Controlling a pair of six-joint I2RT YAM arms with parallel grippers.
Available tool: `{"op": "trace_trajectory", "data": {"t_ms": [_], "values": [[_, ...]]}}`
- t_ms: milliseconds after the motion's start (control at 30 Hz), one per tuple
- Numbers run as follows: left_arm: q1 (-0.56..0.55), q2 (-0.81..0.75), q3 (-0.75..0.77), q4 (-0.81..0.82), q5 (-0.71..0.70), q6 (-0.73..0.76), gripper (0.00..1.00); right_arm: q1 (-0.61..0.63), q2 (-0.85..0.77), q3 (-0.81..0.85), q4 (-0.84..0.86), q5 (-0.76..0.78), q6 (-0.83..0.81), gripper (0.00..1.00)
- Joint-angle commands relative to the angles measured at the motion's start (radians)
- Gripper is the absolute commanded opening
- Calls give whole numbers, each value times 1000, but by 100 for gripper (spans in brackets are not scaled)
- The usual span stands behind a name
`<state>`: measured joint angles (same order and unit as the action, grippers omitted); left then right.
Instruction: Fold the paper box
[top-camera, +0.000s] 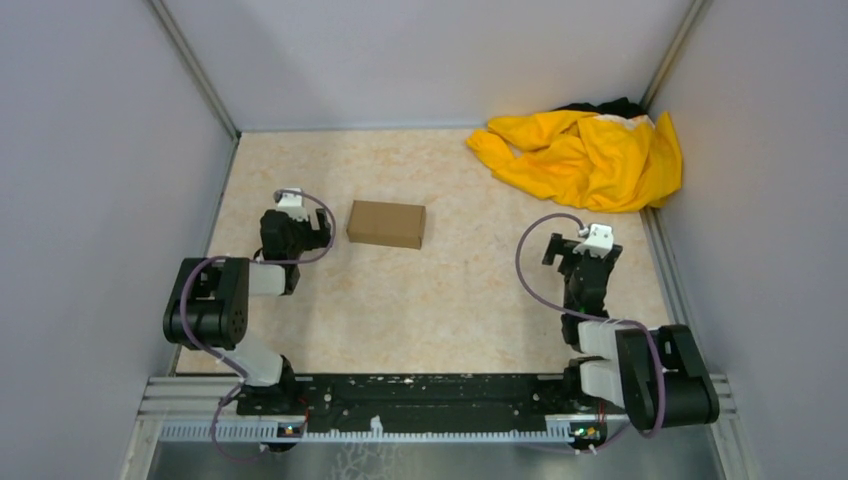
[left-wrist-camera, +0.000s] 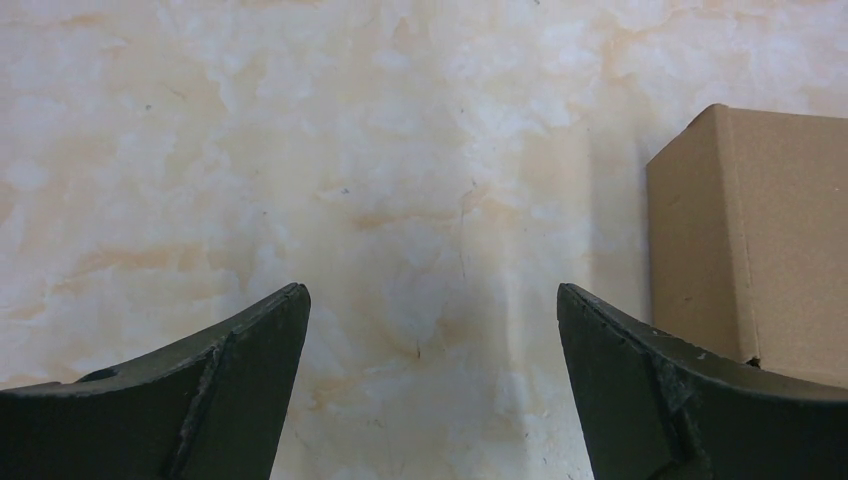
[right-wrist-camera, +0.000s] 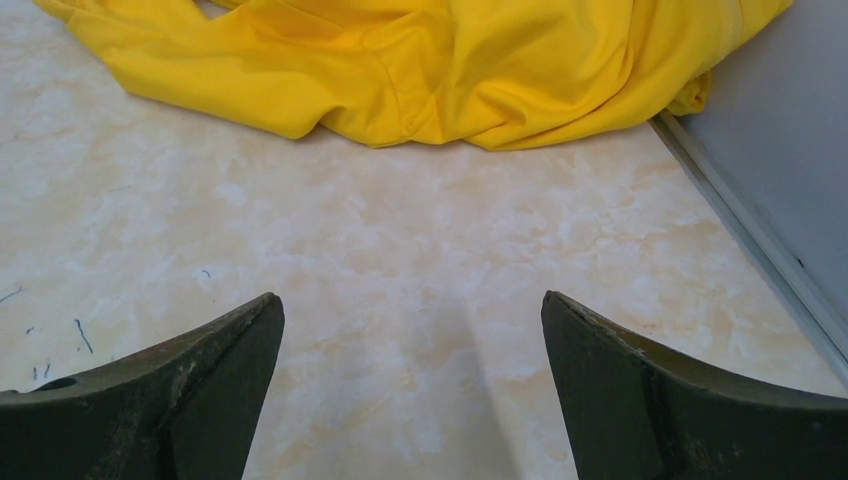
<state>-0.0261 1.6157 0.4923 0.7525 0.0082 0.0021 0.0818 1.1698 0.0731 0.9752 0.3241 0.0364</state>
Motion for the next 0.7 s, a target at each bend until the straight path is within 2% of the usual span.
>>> {"op": "trace_trajectory", "data": {"t_ms": [0,100,167,233,267,333,467,667], "values": [[7,-31,-40,128,13,25,99,-5,106,-27,332,-63,-23,99],[7,-58,-107,235,2,23,99,-5,271,-65,587,-68,-32,99],[6,-68,-147,295,2,18,99,-5,350,-66,686,-44,-32,99],[6,-71,-197,364,1,10,99,-5,281,-41,531,-46,-24,99],[6,-63,-217,414,1,17,99,-5,265,-18,443,-96,-29,99],[5,-36,-225,462,60,55,99,5,296,21,425,-176,-95,99],[2,-30,-221,453,84,65,99,13,294,29,417,-148,-97,99],[3,-33,-226,462,84,66,99,12,293,84,300,-105,-70,99]]}}
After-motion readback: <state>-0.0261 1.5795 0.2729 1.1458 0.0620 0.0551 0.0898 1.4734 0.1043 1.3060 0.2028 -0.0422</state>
